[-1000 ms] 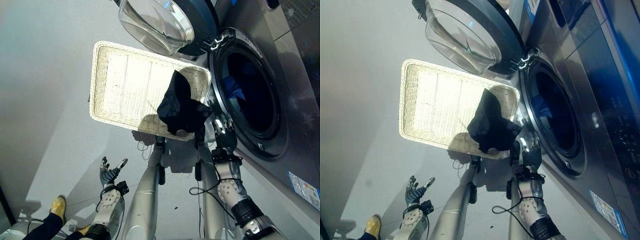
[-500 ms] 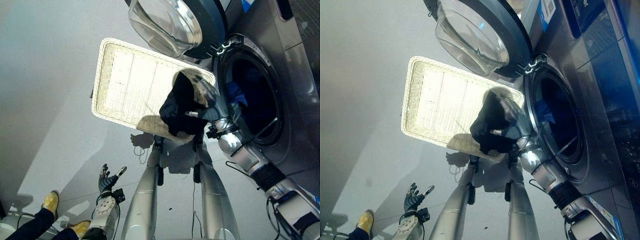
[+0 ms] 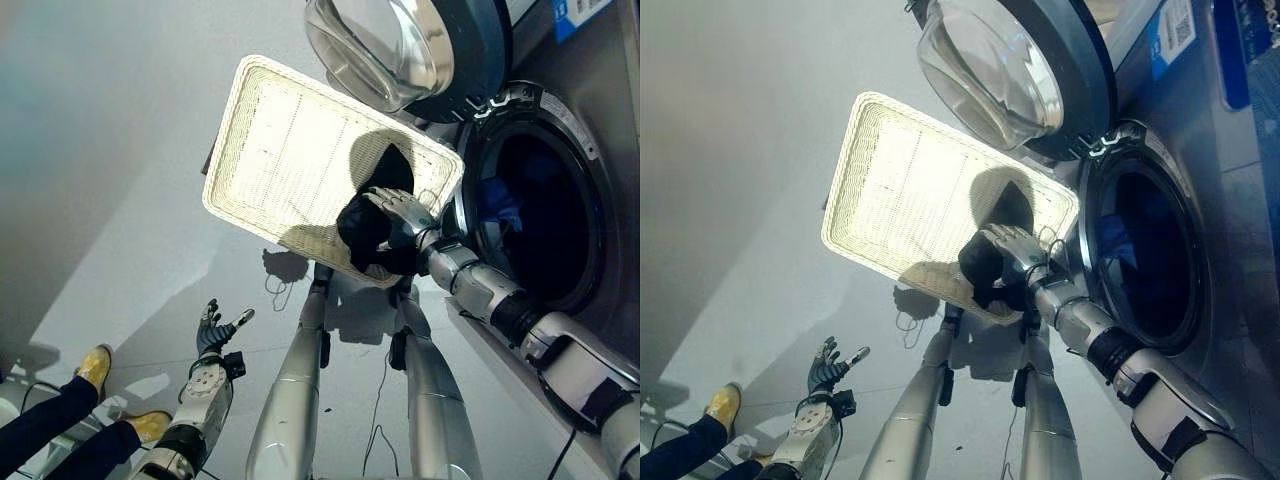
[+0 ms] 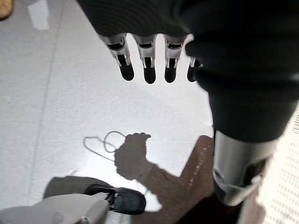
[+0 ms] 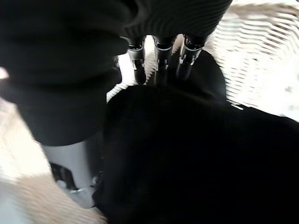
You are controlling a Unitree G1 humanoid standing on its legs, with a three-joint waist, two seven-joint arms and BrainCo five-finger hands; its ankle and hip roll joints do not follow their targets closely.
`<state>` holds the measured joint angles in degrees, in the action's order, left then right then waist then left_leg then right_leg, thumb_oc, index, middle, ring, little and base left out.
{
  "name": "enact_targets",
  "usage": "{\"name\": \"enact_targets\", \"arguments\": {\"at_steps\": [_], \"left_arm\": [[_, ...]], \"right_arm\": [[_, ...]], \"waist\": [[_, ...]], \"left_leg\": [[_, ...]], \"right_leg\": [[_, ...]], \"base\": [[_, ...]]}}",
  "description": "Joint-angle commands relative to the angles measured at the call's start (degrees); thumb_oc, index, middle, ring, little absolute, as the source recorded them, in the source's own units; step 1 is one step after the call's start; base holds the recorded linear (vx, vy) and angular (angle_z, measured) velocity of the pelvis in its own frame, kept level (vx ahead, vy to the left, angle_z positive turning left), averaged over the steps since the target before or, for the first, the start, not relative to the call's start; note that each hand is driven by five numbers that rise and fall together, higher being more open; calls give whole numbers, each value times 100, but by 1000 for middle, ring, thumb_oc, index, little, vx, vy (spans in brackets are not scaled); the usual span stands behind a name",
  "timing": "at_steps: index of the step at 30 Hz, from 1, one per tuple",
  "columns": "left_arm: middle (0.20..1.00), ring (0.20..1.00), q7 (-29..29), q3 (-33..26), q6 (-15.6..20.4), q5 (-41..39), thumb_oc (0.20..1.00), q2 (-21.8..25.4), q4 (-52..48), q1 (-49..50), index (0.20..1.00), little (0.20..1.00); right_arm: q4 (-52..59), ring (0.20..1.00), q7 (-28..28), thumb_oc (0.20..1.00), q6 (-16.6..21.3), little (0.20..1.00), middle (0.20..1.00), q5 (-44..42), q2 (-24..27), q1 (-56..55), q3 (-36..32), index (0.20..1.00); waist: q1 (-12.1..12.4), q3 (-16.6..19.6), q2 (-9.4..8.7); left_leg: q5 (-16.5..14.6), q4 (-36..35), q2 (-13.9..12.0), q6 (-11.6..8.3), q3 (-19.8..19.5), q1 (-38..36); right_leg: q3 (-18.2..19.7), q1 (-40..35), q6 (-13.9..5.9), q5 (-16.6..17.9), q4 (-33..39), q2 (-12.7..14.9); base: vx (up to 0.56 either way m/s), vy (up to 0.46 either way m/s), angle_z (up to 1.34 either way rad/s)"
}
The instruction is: Put the clothes into the washing machine.
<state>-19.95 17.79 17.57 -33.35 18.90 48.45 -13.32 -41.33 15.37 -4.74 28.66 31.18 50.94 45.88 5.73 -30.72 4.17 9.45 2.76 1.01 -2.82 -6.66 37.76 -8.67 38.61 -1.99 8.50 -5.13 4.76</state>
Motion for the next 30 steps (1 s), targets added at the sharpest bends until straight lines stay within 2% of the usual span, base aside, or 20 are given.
{"name": "enact_targets", "arguments": {"at_steps": [1,7,12,14,17,18,21,22,23,26,30], "left_arm": [[1000,1000,-68,-22,-23,7,1000,117,7,7,1000,1000],[1000,1000,-87,182,-49,65,1000,93,-138,-85,1000,1000],[1000,1000,-113,319,-96,126,1000,68,-328,-176,1000,1000],[1000,1000,-124,331,-136,135,1000,80,-421,-164,1000,1000],[1000,1000,-139,356,-222,153,1000,123,-550,-129,1000,1000],[1000,1000,-128,341,-243,165,1000,121,-566,-135,1000,1000],[1000,1000,-131,333,-267,159,1000,126,-577,-166,1000,1000],[1000,1000,-147,327,-302,187,1000,111,-599,-183,1000,1000],[1000,1000,-153,341,-304,195,1000,97,-601,-173,1000,1000],[1000,1000,-163,319,-326,185,1000,66,-622,-214,1000,1000],[1000,1000,-210,319,-375,158,1000,31,-643,-254,1000,1000]], "right_arm": [[-52,1000,-165,1000,-394,1000,1000,-143,117,186,80,1000],[-1360,1000,-674,1000,-840,1000,1000,216,-34,624,112,1000],[-2171,1000,-1648,1000,-1168,1000,1000,661,-173,832,211,1000],[-2242,1000,-2053,1000,-1138,1000,1000,884,-173,858,292,1000],[-2380,1000,-2380,1000,-1003,1000,1000,942,-214,792,290,1000],[-2412,915,-2579,915,-937,915,915,770,-246,805,302,915],[-2428,762,-2631,762,-839,762,762,666,-277,806,252,762],[-2440,369,-2670,369,-704,369,369,433,-329,772,200,369],[-2439,200,-2663,200,-675,200,200,14,-379,719,133,200],[-2431,200,-2784,200,-494,200,200,-598,-464,653,-127,200],[-2413,200,-2570,200,-287,200,200,-1100,-562,487,-503,200]], "waist": [[200,93,103],[356,93,237],[476,93,359],[509,93,378],[535,93,388],[549,93,391],[553,93,384],[551,93,379],[543,93,379],[528,93,388],[488,93,391]], "left_leg": [[385,-274,411,148,254,108],[439,-326,421,148,197,223],[472,-296,467,174,107,337],[475,-279,484,179,73,361],[462,-283,504,193,33,320],[467,-276,498,187,21,334],[497,-267,486,181,19,387],[510,-278,477,175,13,401],[495,-298,469,172,10,366],[529,-284,443,163,29,431],[534,-273,422,155,34,449]], "right_leg": [[-116,5,-325,30,-330,-71],[-225,97,-325,53,-324,-28],[-279,207,-295,53,-377,0],[-300,225,-293,45,-395,3],[-324,195,-278,8,-420,5],[-324,210,-276,9,-424,4],[-324,246,-270,48,-403,-3],[-313,261,-265,57,-393,-12],[-301,248,-262,24,-413,-17],[-279,304,-242,41,-418,-45],[-245,337,-229,29,-443,-64]], "base": [[21,-72,5],[15,-47,4],[14,-47,7],[23,-49,1],[22,-49,6],[4,-27,8],[6,-20,6],[12,-20,4],[0,0,0],[0,0,0],[0,0,0]]}}
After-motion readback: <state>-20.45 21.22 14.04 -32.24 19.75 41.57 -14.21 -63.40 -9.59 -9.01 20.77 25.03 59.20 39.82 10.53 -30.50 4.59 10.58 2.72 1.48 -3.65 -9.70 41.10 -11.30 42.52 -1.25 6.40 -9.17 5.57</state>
